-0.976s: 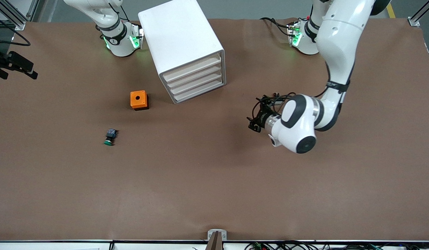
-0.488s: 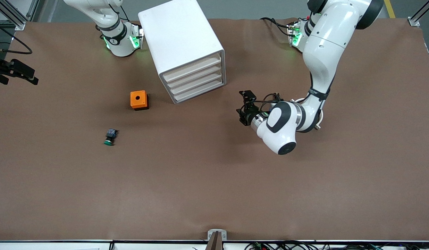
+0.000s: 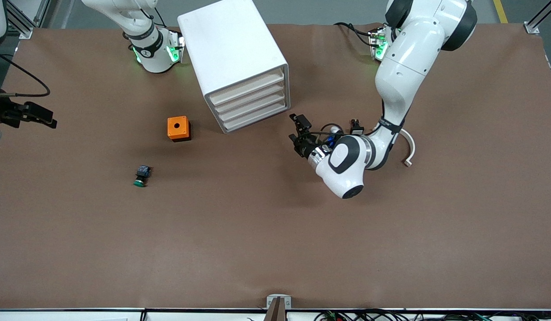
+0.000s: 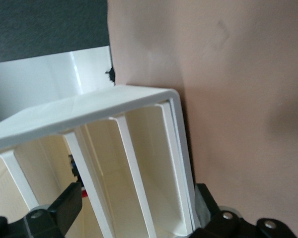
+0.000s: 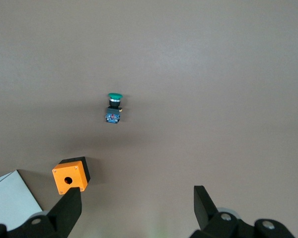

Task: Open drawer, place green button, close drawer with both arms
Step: 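Move the left gripper toward the white drawer cabinet's drawer front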

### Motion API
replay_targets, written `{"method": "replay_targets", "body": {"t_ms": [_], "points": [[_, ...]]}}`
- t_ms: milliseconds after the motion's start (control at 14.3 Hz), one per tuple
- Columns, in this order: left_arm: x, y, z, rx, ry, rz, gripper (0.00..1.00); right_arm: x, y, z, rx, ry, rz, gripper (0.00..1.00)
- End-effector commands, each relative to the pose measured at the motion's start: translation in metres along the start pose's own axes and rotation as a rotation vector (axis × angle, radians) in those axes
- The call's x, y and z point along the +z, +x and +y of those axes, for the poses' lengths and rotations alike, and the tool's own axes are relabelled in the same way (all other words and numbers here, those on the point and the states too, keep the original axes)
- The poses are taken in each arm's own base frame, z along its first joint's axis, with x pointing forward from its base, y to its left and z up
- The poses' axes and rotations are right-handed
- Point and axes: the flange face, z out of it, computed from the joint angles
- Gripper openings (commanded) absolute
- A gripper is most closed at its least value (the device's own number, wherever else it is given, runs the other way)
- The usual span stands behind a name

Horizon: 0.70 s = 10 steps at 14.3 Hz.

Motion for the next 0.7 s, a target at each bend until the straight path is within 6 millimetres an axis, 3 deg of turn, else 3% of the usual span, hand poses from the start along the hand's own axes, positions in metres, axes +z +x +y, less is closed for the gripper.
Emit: {"method": "replay_targets", "body": {"t_ms": [0, 139, 348, 627], "points": [[0.015, -0.009, 0.009, -0.043, 0.068, -0.037, 0.87, 0.005, 0.016, 0.001, -0.007, -0.021, -0.020, 1.00], [0.023, -0.008, 0.016, -0.057, 0.090, -0.054, 0.67, 0.006, 0.017, 0.000, 0.009, -0.012, -0.021, 1.00], [0.047, -0.013, 0.017, -0.061, 0.120, -0.046, 0.65, 0.011, 0.019, -0.020, 0.058, -0.011, -0.025, 1.00], [0.083, -0.025, 0.007, -0.053, 0.143, -0.004, 0.65, 0.062, 0.023, -0.046, 0.141, 0.009, -0.014, 1.00]]}}
